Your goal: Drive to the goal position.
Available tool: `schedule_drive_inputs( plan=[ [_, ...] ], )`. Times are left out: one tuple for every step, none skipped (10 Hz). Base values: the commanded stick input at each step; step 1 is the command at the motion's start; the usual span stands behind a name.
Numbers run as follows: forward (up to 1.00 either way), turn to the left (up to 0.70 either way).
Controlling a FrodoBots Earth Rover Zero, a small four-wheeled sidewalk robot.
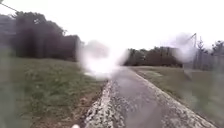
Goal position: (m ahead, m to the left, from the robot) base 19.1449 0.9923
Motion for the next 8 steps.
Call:
schedule_drive_inputs(
  plan=[
    [0.7,0.0],
    [0.7,0.0],
    [0.7,0.0],
    [0.7,0.0],
    [0.7,0.0],
    [0.7,0.0],
    [0.7,0.0],
    [0.7,0.0]
  ],
)
